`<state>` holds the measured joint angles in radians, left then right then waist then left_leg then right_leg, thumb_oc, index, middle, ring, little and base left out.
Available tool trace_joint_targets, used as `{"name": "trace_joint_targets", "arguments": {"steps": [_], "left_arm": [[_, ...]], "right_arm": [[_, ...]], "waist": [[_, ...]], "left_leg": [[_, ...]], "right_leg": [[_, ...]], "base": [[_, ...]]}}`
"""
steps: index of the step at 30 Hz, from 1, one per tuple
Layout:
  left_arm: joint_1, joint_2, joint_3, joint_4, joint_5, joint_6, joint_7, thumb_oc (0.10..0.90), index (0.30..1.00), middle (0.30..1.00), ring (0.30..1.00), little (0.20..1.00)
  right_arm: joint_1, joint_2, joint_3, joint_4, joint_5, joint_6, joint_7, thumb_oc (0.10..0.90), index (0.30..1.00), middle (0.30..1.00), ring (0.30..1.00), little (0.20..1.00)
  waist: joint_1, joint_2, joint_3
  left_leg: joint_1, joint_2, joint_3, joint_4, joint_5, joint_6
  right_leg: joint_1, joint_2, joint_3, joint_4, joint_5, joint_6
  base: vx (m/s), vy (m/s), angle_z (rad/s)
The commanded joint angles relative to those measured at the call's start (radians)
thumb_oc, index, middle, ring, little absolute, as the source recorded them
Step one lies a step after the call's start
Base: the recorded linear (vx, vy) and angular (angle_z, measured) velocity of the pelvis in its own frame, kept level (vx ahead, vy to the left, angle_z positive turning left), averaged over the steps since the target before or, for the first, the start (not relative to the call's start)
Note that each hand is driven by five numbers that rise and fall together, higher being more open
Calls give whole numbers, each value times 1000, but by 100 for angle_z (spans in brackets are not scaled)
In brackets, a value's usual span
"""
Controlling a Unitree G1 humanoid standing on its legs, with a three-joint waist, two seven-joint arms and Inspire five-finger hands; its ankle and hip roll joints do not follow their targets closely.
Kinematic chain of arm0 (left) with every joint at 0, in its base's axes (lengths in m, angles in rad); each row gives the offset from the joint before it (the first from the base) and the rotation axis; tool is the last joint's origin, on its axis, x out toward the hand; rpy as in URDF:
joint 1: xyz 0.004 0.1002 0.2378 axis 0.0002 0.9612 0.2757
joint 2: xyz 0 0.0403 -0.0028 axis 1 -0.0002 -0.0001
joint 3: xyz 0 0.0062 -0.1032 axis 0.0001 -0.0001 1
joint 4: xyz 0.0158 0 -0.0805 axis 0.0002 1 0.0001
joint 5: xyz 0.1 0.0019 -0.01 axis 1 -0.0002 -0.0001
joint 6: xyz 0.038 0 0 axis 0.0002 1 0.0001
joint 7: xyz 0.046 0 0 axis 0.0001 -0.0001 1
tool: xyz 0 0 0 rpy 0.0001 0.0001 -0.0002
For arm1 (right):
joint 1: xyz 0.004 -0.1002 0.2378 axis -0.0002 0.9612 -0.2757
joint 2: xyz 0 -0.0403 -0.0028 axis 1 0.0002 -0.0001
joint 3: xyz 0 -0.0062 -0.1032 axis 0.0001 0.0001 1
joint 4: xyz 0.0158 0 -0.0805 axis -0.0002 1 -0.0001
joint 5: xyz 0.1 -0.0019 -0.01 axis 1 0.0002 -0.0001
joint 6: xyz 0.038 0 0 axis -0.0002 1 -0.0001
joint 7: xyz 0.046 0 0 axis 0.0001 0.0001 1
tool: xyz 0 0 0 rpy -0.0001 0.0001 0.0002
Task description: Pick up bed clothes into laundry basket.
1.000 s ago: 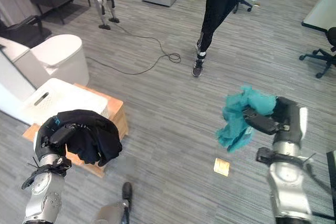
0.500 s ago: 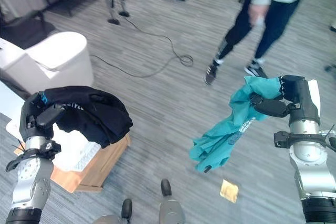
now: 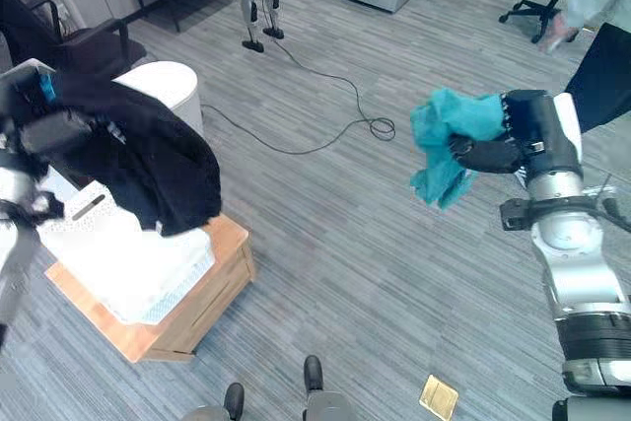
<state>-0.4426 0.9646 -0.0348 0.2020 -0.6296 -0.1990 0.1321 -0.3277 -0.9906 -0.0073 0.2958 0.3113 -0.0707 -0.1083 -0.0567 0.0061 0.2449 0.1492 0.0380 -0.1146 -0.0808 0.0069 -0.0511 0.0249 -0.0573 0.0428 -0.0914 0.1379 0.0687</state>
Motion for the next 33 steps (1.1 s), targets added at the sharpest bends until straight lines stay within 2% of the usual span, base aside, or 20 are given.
{"name": "trace_joint_targets", "arguments": {"steps": [1,4,7,14,16,18,19,20,22,24,29,33], "left_arm": [[-154,84,-47,28,-99,-126,-21,400,300,300,300,300],[-229,143,-101,97,-85,-114,-14,400,300,300,300,300],[-257,160,-118,158,-84,-102,-13,400,300,300,300,300],[-359,220,-223,290,19,-63,-5,400,300,300,300,300],[-404,264,-265,322,87,-46,0,400,300,300,300,300],[-430,285,-291,331,124,-39,1,400,300,300,300,300],[-472,335,-329,336,206,-33,15,400,300,300,300,300],[-478,334,-335,337,207,-33,15,400,300,300,300,300],[-518,409,-368,321,310,-37,36,400,300,300,300,300],[-527,425,-378,318,331,-37,41,400,300,300,300,300],[-561,530,-405,260,470,-50,79,400,300,300,300,300],[-593,567,-429,234,566,-50,119,400,300,300,300,300]], "right_arm": [[-123,-58,-13,-46,55,-74,-49,400,300,300,300,300],[-111,-58,-30,-36,68,-77,-66,400,300,300,300,300],[-91,-58,-48,-25,79,-77,-76,400,300,300,300,300],[-84,-89,-72,18,83,-76,-99,400,300,300,300,300],[-66,-110,-98,34,81,-72,-106,400,300,300,300,300],[-50,-113,-115,31,78,-71,-105,400,300,300,300,300],[-26,-124,-142,31,76,-74,-108,400,300,300,300,300],[-23,-123,-146,30,76,-74,-108,400,300,300,300,300],[22,-130,-185,15,69,-84,-102,400,300,300,300,300],[43,-128,-201,5,68,-86,-99,400,300,300,300,300],[113,-115,-239,-32,51,-102,-75,400,300,300,300,300],[130,-111,-238,-46,45,-113,-68,400,300,300,300,300]], "waist": [[-37,-30,-150],[-48,-23,-152],[-57,-16,-151],[-75,-10,-141],[-80,-11,-137],[-79,-12,-136],[-82,-10,-135],[-80,-12,-135],[-83,-12,-133],[-81,-13,-133],[-80,-8,-135],[-79,-5,-136]], "left_leg": [[-51,24,52,14,1,-39],[-49,29,61,12,3,-40],[-45,32,72,8,3,-41],[-43,39,90,4,4,-42],[-40,41,96,0,3,-42],[-40,41,97,-1,3,-42],[-40,42,101,-3,3,-42],[-40,42,101,-2,3,-43],[-39,41,105,-4,1,-42],[-37,40,106,-4,0,-41],[-31,36,110,-6,-6,-38],[-32,34,111,-6,-7,-36]], "right_leg": [[43,-68,42,82,-175,91],[37,-66,48,84,-173,93],[33,-63,53,86,-172,95],[21,-62,63,88,-166,102],[19,-62,67,88,-165,106],[20,-62,68,87,-165,107],[20,-64,68,84,-164,110],[20,-64,68,84,-164,110],[19,-66,70,82,-163,114],[19,-67,71,82,-164,115],[22,-73,74,80,-164,120],[22,-77,74,80,-164,123]], "base": [[0,0,0],[12,12,-14],[8,21,-10],[-4,21,-12],[-4,34,-5],[3,30,-7],[5,30,-7],[0,31,-2],[2,17,0],[0,0,0],[10,12,-1],[0,0,0]]}}
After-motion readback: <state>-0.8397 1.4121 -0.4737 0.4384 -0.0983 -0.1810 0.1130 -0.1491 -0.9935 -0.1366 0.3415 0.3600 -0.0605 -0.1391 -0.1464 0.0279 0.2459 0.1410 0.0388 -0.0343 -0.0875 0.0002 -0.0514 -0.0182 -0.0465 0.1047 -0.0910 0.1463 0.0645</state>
